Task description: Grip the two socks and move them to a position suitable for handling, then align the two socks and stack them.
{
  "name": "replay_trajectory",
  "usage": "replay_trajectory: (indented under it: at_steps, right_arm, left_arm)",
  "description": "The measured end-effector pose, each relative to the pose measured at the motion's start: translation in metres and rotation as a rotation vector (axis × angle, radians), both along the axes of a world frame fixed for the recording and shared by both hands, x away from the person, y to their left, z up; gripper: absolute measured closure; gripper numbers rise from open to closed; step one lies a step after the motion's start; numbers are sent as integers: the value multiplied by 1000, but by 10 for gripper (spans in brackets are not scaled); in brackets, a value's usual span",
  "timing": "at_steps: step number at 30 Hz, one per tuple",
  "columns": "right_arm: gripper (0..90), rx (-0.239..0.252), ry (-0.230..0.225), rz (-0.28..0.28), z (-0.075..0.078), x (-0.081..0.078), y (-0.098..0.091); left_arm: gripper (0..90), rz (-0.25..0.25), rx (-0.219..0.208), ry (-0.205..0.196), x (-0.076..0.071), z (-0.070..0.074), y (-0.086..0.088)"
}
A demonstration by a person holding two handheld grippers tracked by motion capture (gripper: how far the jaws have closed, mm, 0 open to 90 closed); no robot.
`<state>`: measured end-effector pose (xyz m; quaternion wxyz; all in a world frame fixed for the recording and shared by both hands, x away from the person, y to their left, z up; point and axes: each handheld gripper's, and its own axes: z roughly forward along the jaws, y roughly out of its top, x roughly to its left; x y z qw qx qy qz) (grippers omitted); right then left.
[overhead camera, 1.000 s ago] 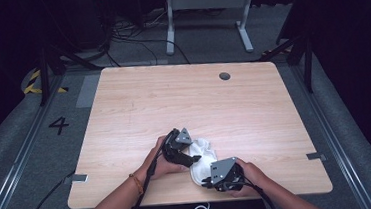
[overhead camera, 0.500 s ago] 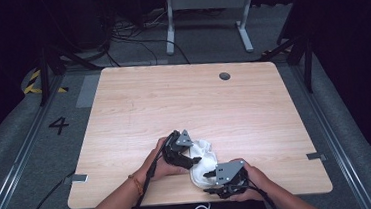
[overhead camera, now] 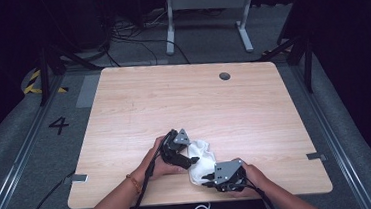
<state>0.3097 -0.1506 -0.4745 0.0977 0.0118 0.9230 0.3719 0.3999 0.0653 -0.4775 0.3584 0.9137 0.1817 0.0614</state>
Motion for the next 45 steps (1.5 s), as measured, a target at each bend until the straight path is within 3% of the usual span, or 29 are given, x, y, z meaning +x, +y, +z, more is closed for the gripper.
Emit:
replay_trajectory:
  at_steps: [5,10,13,17,21,39,45]
  right_arm:
    - [823,-11,11,-6,2,1,-2]
    - [827,-18,12,0,5,2,-4]
    - [828,-20,11,-3,8,1,-5]
    - [829,-23,12,10,11,-1,-4]
    - [830,-29,13,17,11,-2,-3]
    - [830,-21,22,11,15,-1,-5]
    - [830,-19,21,-3,17,-2,-9]
  left_arm:
    - [252,12,15,-10,0,3,6]
    - [258,14,-6,22,1,0,8]
    - [254,3,5,7,0,0,7]
    - [244,4,-31,14,-1,-4,7]
    - [241,-8,-35,9,-1,-5,6]
    - [237,-22,-32,11,1,-4,7]
    - [234,0,-28,27,2,0,9]
